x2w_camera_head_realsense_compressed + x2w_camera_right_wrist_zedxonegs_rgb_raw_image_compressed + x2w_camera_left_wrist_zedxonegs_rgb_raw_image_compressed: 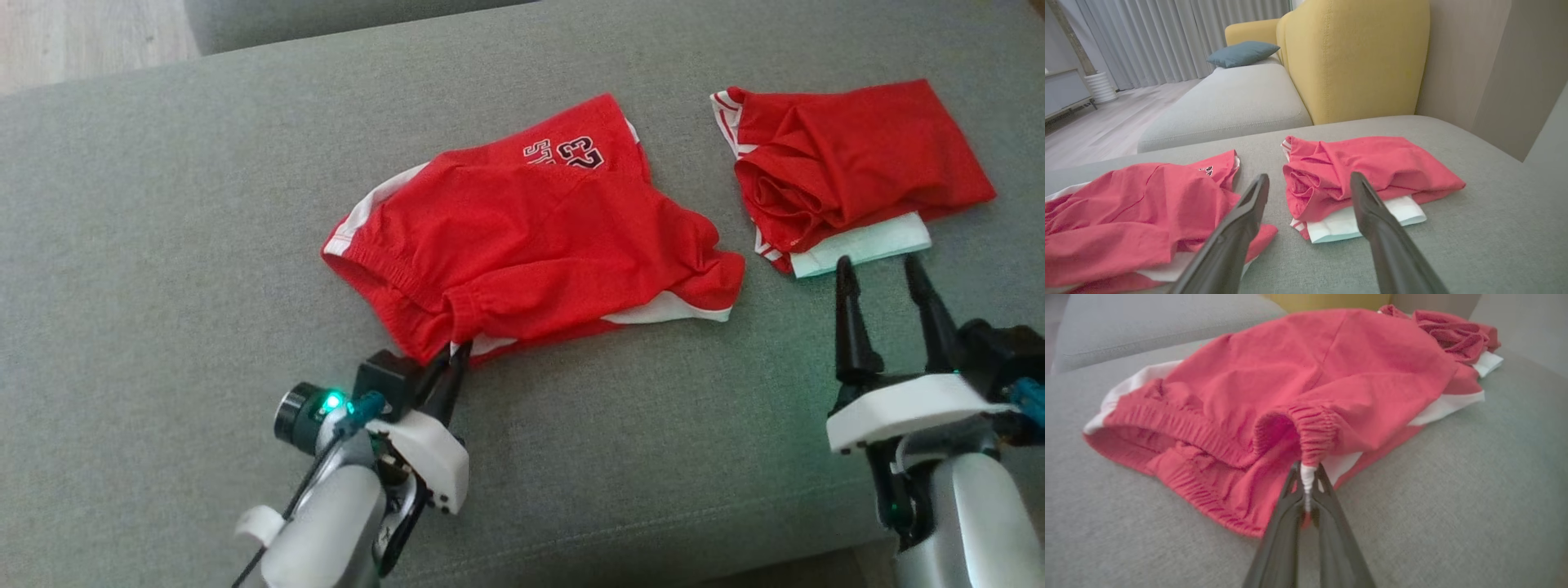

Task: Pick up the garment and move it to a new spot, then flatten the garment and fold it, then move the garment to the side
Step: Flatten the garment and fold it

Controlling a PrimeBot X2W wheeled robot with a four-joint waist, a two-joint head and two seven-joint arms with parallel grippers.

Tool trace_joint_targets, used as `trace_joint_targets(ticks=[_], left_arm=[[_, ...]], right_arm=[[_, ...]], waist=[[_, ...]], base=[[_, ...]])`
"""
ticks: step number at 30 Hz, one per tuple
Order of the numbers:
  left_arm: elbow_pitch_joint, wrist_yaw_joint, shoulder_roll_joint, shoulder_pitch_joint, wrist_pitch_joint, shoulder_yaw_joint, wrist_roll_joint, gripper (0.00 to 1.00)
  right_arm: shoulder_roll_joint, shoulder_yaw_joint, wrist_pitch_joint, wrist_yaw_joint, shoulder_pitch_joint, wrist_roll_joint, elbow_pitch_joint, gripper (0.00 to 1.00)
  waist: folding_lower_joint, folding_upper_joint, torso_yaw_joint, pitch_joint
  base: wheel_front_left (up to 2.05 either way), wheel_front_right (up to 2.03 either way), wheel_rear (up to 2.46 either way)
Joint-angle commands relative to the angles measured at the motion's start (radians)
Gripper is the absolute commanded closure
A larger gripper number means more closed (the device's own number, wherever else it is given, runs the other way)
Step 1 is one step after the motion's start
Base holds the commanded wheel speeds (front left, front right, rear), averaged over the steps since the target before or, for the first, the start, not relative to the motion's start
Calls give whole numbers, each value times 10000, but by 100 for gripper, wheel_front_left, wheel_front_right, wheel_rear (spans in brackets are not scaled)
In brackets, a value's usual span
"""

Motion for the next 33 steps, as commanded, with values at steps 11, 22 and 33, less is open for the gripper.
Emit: trace_joint_targets(ticks=[11, 22, 33], left_arm=[[-1393, 184, 108, -42, -253, 687, -314, 100], [-2358, 816, 127, 203, -260, 1333, -297, 100], [-2441, 835, 100, 297, -261, 1495, -228, 100]], right_arm=[[-51, 852, 775, 65, 78, 110, 609, 0], [-51, 1511, 928, 65, -229, 191, 1633, 0], [-51, 1746, 1132, 65, -501, -541, 2234, 0]], waist=[[0, 0, 346, -153], [0, 0, 706, -50], [0, 0, 1096, 35]], base=[[0, 0, 0], [0, 0, 0], [0, 0, 0]])
